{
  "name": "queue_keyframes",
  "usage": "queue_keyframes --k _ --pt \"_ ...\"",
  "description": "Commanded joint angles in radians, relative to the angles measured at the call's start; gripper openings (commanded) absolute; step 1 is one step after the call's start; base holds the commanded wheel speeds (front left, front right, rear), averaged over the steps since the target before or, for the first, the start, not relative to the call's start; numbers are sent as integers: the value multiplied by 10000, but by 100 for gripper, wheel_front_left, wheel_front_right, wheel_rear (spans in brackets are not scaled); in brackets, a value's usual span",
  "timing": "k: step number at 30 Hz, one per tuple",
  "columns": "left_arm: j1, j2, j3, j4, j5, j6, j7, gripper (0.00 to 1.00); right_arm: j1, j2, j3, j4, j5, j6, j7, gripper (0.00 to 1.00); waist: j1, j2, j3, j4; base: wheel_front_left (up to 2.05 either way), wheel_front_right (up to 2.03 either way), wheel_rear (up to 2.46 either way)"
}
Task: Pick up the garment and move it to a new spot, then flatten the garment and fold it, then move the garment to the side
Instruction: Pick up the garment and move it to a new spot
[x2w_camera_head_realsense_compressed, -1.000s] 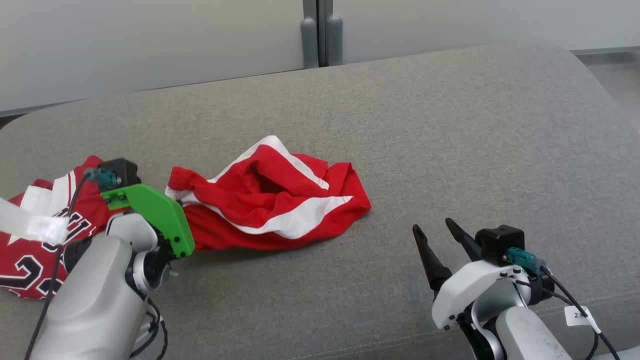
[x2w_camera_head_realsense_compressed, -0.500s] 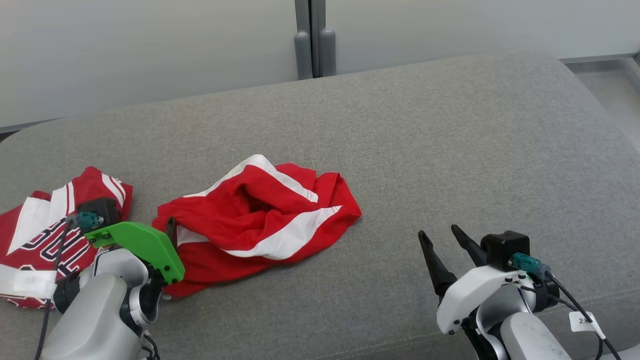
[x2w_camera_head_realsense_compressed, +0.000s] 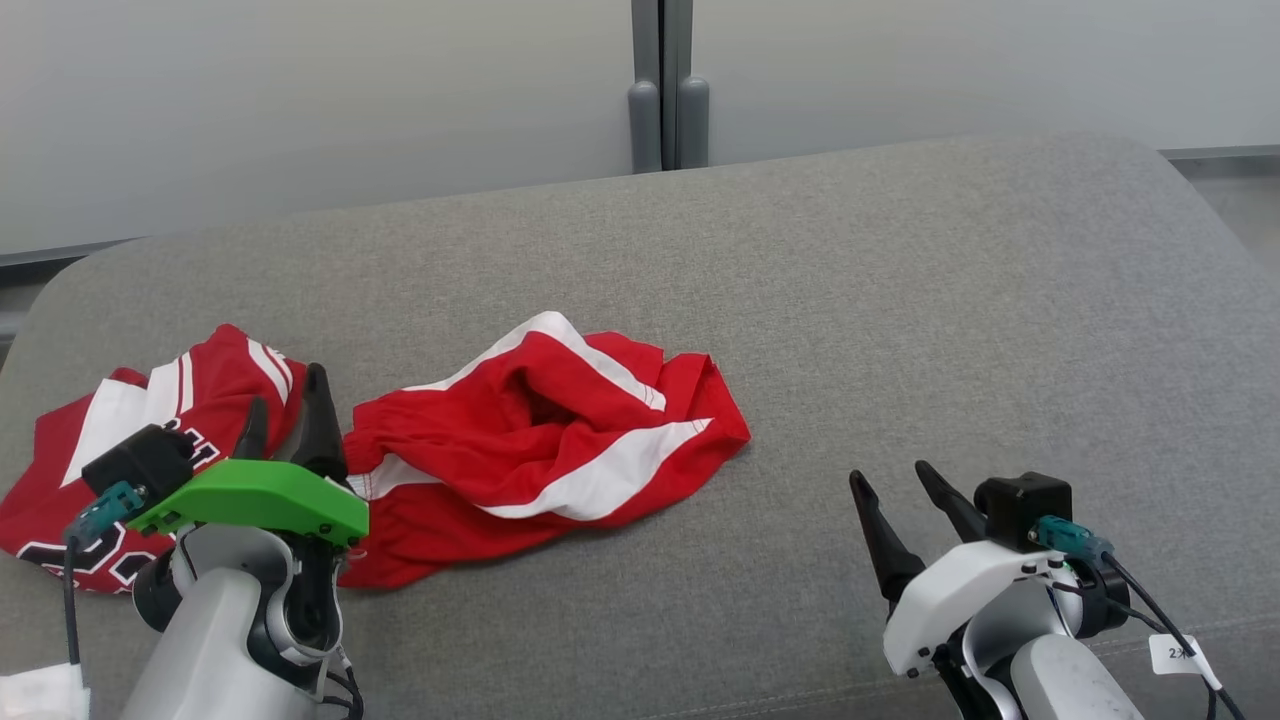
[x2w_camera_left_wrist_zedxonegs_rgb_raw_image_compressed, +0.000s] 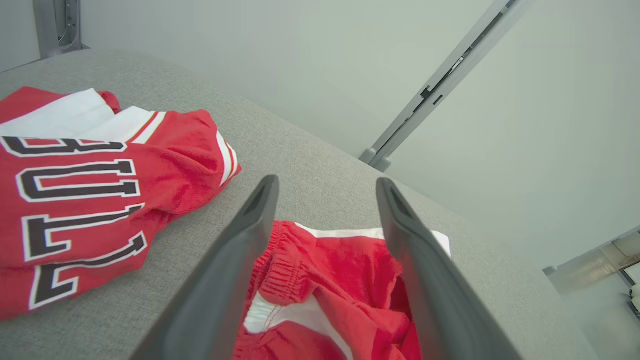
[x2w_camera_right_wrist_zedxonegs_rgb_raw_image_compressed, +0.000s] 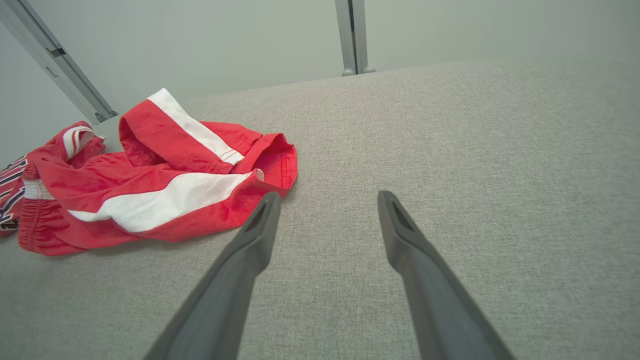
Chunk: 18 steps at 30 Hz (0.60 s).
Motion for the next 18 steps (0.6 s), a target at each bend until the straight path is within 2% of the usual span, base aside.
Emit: queue_keyframes --k 1,5,11,18 --pt "192 18 -18 -111 188 -83 -209 100 133 -31 -37 2 79 1 -41 100 0 -1 -51 95 0 0 0" --pt "567 -123 49 -583 437 -382 -850 100 158 -33 -61 5 76 1 -60 100 0 -1 -97 265 0 0 0" --pt "1357 -486 562 -1537 1085 -983 -1128 100 174 -30 -106 13 96 1 -76 100 0 -1 -132 534 0 0 0" --pt "2881 -1470 2464 -3200 2329 -1481 -1122 100 247 -31 -162 54 130 1 -80 100 0 -1 -168 822 0 0 0"
